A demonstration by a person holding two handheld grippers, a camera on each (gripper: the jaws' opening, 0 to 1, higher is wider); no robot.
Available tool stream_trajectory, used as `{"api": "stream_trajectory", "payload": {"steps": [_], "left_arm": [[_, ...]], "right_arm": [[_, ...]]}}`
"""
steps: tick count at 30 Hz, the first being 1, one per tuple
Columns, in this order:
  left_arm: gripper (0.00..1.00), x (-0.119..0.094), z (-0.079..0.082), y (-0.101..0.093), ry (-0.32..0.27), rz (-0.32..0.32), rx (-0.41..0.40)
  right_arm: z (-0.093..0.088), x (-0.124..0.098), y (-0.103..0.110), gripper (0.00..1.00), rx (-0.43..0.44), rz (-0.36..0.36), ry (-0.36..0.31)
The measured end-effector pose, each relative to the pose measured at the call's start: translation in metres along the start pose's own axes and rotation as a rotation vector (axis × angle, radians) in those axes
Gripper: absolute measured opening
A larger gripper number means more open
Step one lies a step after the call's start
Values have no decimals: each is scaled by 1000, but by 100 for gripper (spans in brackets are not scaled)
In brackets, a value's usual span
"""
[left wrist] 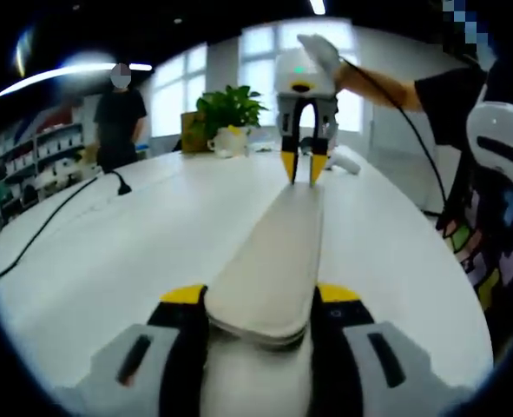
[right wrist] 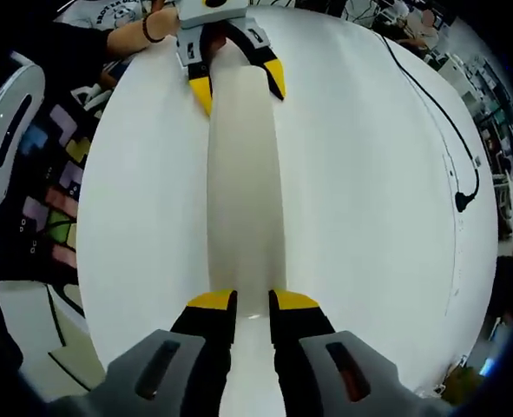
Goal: Arrange the utensils inside the cutlery case until each visible utensil rests in its matching compartment.
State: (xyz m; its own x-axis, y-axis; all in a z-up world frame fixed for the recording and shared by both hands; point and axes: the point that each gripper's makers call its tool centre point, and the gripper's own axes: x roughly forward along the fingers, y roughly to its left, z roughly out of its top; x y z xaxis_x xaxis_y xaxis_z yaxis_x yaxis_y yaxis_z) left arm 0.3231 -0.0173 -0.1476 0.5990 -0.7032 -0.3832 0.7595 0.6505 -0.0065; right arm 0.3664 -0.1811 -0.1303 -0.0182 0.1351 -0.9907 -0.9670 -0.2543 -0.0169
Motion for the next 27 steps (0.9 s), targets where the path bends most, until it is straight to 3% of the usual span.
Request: {"api": "stream_trajectory", "payload": {"steps": [3,6,9,13,15,18,22,27], "left_arm": [[50,0,1,1,3,-2,1],[50,0,1,3,12,-7,2],[50,0,2,4,31,-5,1],[50,0,2,4,55,-6,3],[50,1,2,2,58,-6,3],[50,1,3,0,56,-6,3],[50,2,3,0,49,-2,2],[50,1,3,0,42,-3,2]], "right_arm": [[0,-1,1,15,-17,11,52],[-1,-4,-5,14,7,43,160],[-1,-1,-3,14,-50,33,245],[-1,-4,-6,14,-37,34,246],[-2,-5,-4,13,-37,23,219],[-2,-4,-2,12,-11,1,127],[-10,-11,-6,13,48,-77,12],[-13,-22,-2,30,79,-131,-201]]}}
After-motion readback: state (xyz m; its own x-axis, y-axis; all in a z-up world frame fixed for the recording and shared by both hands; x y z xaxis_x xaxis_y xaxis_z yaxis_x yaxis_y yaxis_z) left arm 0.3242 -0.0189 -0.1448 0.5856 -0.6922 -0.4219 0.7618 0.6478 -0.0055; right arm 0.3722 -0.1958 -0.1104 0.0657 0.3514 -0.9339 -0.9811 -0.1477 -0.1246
